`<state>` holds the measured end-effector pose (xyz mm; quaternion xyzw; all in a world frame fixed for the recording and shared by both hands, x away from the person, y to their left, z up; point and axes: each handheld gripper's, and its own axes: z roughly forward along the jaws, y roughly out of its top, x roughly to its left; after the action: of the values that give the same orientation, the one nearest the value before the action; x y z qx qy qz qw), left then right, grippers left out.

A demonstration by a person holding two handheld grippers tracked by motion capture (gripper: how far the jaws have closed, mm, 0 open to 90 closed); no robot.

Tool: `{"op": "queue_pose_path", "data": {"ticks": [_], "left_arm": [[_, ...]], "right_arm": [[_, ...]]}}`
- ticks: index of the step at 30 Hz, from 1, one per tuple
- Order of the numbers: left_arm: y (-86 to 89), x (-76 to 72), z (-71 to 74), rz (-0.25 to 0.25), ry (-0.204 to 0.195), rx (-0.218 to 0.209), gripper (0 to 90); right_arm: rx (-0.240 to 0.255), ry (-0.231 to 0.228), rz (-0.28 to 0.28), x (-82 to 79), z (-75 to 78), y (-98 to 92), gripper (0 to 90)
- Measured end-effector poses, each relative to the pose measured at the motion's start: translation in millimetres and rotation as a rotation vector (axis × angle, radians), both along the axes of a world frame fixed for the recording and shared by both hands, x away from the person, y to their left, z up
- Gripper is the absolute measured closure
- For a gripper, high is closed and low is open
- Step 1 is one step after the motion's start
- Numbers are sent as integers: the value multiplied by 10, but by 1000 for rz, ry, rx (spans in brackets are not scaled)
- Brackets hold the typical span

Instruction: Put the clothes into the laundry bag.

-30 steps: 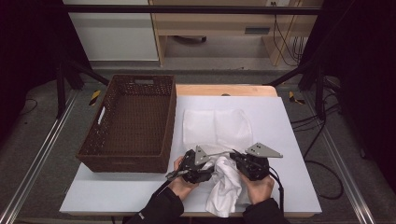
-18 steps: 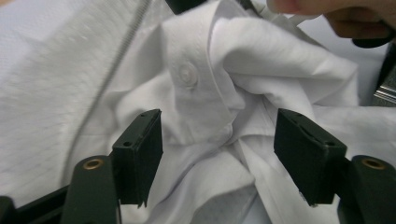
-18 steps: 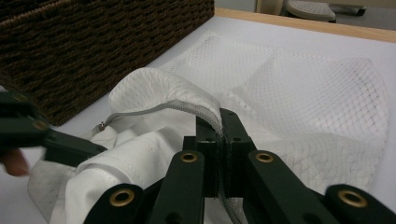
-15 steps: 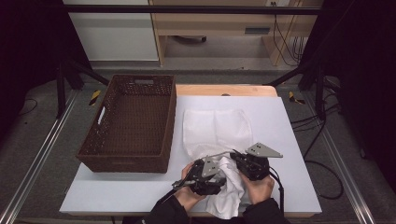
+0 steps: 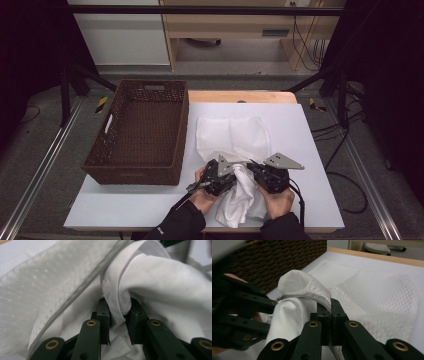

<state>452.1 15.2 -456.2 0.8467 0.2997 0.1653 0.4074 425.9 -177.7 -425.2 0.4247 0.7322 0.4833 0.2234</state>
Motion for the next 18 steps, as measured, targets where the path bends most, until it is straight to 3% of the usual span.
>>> {"op": "queue_pose_path", "data": {"ticks": [3,7,9,11,14,18], "left_arm": [[-20,74,-90,11,-10,5,665],[-12,85,-93,11,-25,-2,600],[27,67,-77,3,-4,-25,549],[87,8,-26,-21,5,-57,467],[203,-158,89,-62,-17,-59,353],[275,-360,192,-99,-35,-72,283]], "right_arm": [[5,-8,3,-16,27,-6,878],[7,-9,13,-19,29,4,878],[6,-2,13,-17,20,8,877],[5,-1,11,-12,16,-3,877],[6,1,1,-11,14,-28,877],[4,2,-2,-6,10,-35,877]]}}
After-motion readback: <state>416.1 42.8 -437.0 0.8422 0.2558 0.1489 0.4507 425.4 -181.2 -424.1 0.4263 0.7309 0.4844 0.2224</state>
